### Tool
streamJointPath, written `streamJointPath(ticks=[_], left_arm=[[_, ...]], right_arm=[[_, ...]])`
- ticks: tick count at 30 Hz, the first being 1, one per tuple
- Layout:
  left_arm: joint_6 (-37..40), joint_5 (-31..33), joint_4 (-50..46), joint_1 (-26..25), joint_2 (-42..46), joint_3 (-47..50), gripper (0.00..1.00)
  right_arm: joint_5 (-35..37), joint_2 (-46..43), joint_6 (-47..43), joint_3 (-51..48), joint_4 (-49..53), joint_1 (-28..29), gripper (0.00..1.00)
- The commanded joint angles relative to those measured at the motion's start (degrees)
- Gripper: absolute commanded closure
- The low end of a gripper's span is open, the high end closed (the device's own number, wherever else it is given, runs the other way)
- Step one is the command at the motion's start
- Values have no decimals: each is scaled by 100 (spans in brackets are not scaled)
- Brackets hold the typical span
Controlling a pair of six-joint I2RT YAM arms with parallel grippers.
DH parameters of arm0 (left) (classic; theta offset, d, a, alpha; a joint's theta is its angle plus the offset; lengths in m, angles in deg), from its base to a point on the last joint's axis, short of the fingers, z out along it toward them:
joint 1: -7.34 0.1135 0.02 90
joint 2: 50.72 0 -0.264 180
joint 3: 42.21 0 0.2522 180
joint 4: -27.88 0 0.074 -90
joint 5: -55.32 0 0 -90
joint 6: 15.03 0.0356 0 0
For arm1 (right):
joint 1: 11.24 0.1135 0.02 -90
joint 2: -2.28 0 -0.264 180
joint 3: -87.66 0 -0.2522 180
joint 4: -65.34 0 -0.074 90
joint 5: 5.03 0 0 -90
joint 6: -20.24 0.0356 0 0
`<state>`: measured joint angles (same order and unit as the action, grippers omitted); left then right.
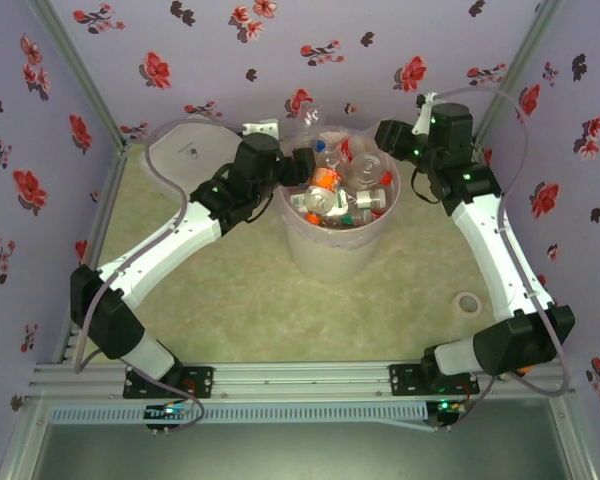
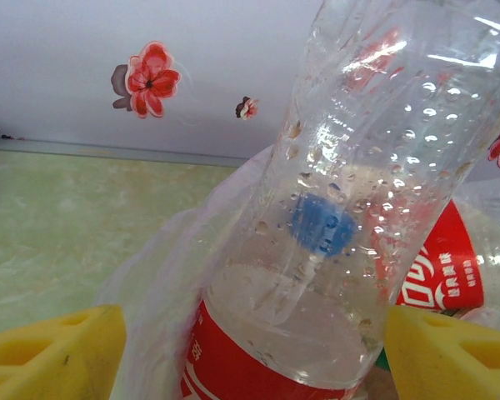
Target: Put the plastic bottles in the bin
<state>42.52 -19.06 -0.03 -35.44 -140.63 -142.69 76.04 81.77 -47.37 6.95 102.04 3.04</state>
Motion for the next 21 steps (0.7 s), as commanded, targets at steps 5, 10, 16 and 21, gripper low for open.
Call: streamJointPath(ticks=[5,10,16,21], left_arm=[[16,183,-292,94,-109,243,20],[98,196,-196,152,66,373,20],[216,194,-152,252,246,510,20],[274,179,-88,284,349,581,21]], right_arm=[[-393,140,-437,184,1845,400,78],[281,270,-1263,1680,2931,473,81],[1205,529,-2275,2694,3825,778,89],[1582,950,-3038,3381,4388,1088,97]])
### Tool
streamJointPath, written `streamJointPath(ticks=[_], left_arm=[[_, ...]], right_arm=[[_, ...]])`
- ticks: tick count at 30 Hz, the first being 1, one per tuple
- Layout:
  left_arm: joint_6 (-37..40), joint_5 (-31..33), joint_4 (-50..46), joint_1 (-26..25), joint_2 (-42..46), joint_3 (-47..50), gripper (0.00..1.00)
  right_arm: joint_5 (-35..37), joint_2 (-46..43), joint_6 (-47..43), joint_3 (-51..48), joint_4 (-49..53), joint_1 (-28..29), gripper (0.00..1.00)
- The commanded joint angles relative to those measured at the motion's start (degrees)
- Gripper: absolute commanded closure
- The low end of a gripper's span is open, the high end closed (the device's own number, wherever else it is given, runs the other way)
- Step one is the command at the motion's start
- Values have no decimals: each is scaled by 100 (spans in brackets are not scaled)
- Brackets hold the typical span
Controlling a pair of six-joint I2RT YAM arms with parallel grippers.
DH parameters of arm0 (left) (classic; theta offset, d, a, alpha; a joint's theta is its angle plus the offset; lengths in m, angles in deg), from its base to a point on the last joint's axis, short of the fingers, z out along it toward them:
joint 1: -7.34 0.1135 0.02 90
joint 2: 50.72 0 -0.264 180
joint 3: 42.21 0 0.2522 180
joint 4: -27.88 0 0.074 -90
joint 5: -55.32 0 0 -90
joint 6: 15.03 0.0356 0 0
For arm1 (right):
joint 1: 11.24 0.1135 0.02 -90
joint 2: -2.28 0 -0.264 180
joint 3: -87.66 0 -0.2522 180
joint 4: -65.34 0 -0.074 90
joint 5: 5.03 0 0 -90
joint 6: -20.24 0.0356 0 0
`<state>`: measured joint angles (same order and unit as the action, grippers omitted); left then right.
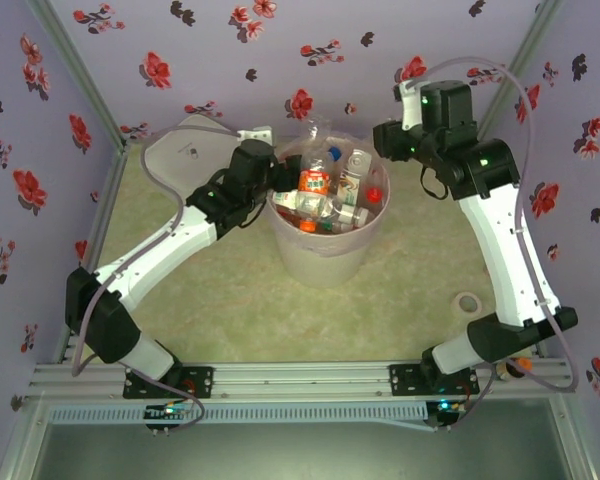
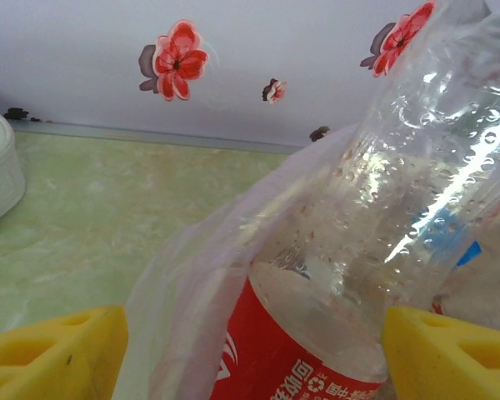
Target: Put the plastic bottles in the bin
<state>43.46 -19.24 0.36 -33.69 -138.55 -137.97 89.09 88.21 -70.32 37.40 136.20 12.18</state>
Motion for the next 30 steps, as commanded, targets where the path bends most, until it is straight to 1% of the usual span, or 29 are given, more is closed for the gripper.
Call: streamJointPath(ticks=[1,5,9,12,15,20,23,28,30], left_arm=[[184,188,-102,109,154,130,20],[162,174,-73,113,154,212,21],[128,174,-59,137,175,320,21],[101,170,-25,172,201,373,20],[101,170,-18,185,219,391,21],[118,174,-48,210,233,393,21],[102,178,-43,226,227,411,20],[92,178,-56,243,200,413,21],[92,176,-42,251,212,422,20]], right_arm=[[284,446,-831,486,1085,221,97],[-52,919,-954,697,1238,286,97],[-364,1295,-922,606,1259,388,97],[-618,1364,-811,182,1025,506,97],[-715,1416,-694,-357,820,596,97],[-531,1510,-559,-997,753,812,98],[-838,1429,-345,-1540,492,821,98],[-1817,1441,222,-2044,188,818,98],[-1878,1370,389,-2050,186,807,97]])
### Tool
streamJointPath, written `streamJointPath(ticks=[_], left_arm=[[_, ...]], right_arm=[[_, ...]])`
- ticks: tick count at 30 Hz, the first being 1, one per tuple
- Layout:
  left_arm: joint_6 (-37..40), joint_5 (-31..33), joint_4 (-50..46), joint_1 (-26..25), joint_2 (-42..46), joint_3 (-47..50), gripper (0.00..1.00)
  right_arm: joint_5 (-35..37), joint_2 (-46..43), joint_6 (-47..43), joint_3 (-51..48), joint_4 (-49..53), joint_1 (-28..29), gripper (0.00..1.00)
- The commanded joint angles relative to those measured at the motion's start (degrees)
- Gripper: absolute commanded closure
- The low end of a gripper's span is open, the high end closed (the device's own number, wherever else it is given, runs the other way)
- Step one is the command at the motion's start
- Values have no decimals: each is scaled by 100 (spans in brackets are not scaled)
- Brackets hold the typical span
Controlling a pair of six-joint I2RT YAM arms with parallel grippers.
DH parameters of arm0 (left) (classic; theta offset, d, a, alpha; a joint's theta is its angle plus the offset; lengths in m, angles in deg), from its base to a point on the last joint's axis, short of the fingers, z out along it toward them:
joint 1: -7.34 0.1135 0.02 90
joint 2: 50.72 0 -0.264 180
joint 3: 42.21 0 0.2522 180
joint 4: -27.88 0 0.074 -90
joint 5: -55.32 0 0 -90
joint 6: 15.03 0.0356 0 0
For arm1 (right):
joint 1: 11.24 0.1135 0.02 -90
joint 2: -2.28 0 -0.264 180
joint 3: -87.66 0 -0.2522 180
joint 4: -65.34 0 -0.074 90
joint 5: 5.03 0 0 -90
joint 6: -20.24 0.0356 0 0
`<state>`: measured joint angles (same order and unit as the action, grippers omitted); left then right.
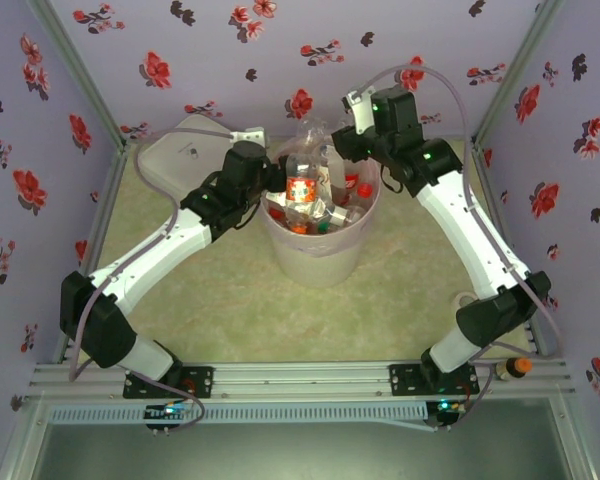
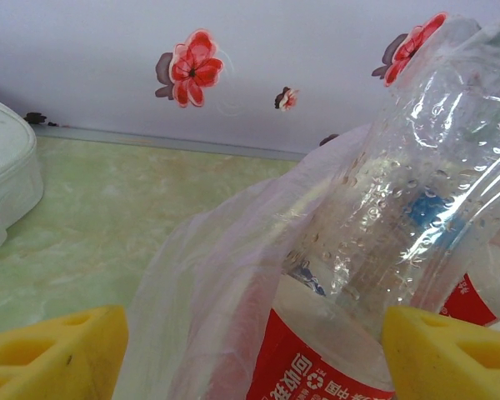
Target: Put the plastic bottles in the bin
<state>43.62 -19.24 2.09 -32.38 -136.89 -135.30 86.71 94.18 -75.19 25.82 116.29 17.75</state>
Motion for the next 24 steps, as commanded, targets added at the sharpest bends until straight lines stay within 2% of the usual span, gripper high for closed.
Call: streamJointPath(ticks=[1,3,5,7,9,12,15,18,24], left_arm=[[77,178,-212,116,50,162,21],[85,178,-220,129,58,155,20],[94,178,-224,138,79,155,21],[103,178,-227,157,85,157,21],[103,187,-226,175,107,163,21],[129,187,-229,198,145,172,21],[158,189,-238,211,172,179,21],[176,196,-240,228,204,186,20],[217,187,-261,246,205,146,20]], right_arm=[[-1580,690,953,-840,2178,220,97],[-1410,531,1034,-567,2266,135,93],[-1177,391,1044,-181,2402,76,82],[-932,357,972,317,2633,63,58],[-691,409,849,942,2956,63,38],[-485,547,657,1828,3306,62,22],[-238,733,574,2661,3552,45,11],[-137,786,597,3102,3464,-11,5],[-174,877,821,3432,2896,-77,12]])
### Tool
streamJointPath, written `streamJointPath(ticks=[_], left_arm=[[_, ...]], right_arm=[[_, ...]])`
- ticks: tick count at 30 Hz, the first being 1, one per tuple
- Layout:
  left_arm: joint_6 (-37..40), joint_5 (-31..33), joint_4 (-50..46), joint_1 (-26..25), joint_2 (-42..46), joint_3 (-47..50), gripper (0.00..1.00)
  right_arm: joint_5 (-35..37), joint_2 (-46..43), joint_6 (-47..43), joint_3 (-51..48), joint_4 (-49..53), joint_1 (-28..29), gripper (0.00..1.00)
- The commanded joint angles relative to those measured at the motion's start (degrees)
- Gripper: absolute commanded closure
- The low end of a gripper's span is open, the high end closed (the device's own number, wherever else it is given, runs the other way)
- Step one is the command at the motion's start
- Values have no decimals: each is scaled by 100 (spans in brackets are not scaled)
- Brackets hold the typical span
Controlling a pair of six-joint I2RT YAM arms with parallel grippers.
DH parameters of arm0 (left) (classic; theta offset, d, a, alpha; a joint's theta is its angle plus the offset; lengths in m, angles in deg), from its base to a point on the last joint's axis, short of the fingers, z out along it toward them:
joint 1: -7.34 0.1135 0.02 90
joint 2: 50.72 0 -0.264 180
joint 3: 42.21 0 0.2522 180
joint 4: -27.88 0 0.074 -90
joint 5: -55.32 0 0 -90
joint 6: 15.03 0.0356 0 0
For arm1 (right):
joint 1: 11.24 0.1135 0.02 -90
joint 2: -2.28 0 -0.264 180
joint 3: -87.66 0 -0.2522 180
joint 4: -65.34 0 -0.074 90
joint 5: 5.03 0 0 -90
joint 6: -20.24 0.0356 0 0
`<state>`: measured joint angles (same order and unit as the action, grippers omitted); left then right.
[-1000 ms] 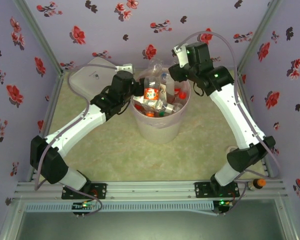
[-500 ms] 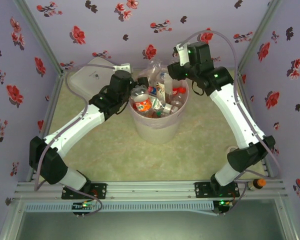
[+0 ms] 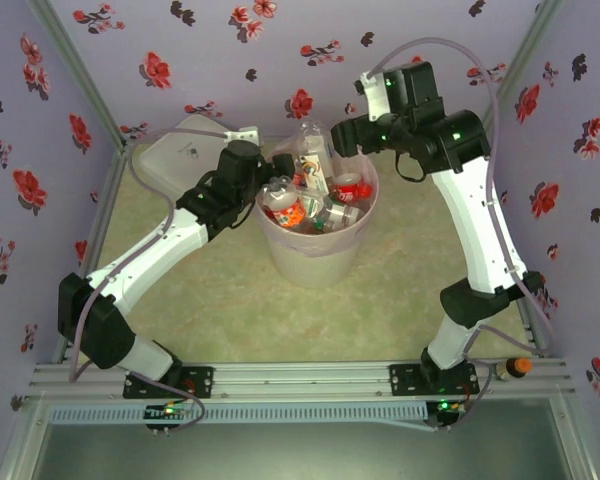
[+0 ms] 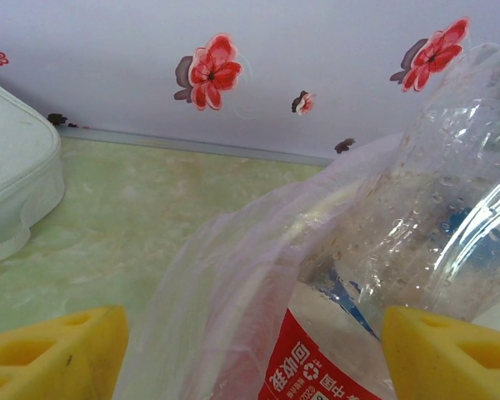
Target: Put the plastic bottles in the bin
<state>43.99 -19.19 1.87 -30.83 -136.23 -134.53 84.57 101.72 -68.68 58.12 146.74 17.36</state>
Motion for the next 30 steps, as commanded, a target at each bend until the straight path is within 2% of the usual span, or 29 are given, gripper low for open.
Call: streamJointPath(ticks=[1,8,14,16,18,22,26,30], left_arm=[[191,183,-236,90,143,61,21],[255,168,-240,91,145,8,21],[384,139,-243,91,165,-121,21],[395,81,-243,97,192,-165,20],[429,18,-220,124,236,-228,20],[595,-66,-220,217,248,-564,20],[787,-210,-209,275,31,-1106,19],[952,-326,-199,275,-369,-1720,17]], right_arm=[[55,128,209,229,-291,-47,15],[6,472,331,248,-977,-67,46],[-107,904,396,-48,-1139,-135,63],[-168,900,484,-305,-1131,-153,69],[-235,688,594,-1000,-1361,-153,74],[-403,228,821,-2133,-1894,-196,76],[-450,-14,885,-2129,-1989,-232,73],[-456,-208,901,-1930,-2036,-267,56]])
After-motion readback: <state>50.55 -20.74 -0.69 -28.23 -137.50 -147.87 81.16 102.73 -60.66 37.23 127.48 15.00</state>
